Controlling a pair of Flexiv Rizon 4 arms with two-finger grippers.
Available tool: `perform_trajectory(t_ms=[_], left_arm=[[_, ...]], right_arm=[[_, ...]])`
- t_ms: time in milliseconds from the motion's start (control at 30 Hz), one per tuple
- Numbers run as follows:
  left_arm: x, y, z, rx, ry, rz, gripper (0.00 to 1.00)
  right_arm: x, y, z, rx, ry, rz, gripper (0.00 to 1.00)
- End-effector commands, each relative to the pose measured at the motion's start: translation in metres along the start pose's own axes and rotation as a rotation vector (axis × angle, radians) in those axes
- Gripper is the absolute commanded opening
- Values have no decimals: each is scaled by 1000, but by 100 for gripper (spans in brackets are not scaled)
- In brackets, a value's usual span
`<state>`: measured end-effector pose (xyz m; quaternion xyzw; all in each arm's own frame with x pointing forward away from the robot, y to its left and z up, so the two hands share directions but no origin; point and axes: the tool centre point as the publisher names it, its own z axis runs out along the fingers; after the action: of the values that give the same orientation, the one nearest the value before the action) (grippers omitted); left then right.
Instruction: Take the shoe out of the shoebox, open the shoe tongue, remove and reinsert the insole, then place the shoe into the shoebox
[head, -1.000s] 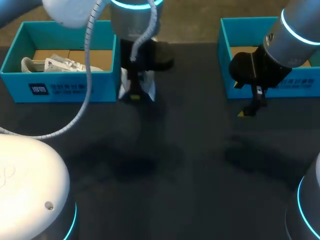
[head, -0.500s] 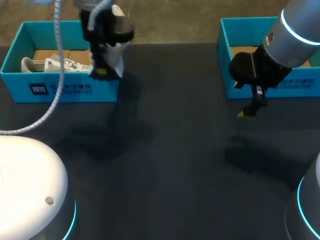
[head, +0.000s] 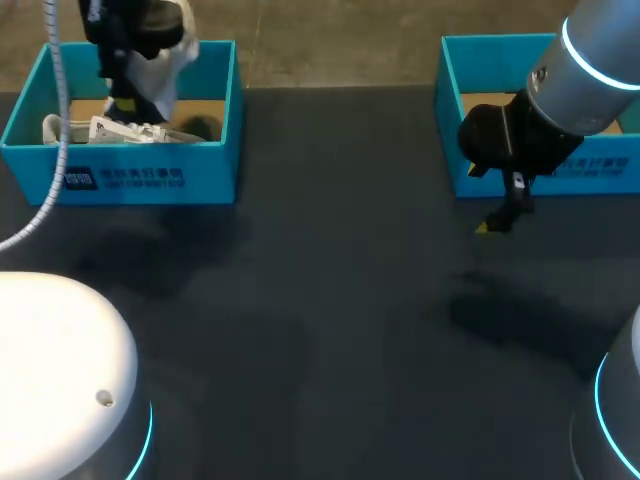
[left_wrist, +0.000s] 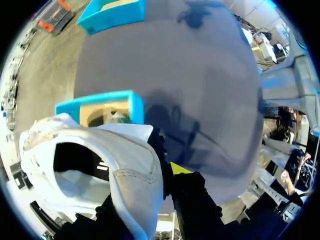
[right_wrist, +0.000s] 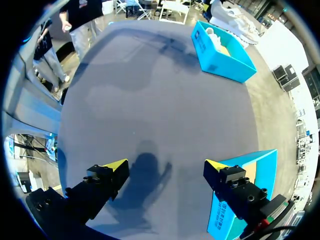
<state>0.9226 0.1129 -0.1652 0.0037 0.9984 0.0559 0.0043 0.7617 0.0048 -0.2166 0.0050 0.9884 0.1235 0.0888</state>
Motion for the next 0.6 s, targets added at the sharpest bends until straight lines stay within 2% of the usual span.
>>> perform_trajectory(t_ms=[33,300,367,600], left_arm=[[-15,22,-1,-1,3,-12,0],[-48,68,7,-24,50,-6,0],[-54,77,10,-55,39,-13,0],[-86,111,21,-12,28,17,0]], right_arm=[[0,1,1,2,-1,1,100],[0,1,1,2,-1,1,100],[0,1,1,2,-1,1,100],[0,1,1,2,-1,1,100]])
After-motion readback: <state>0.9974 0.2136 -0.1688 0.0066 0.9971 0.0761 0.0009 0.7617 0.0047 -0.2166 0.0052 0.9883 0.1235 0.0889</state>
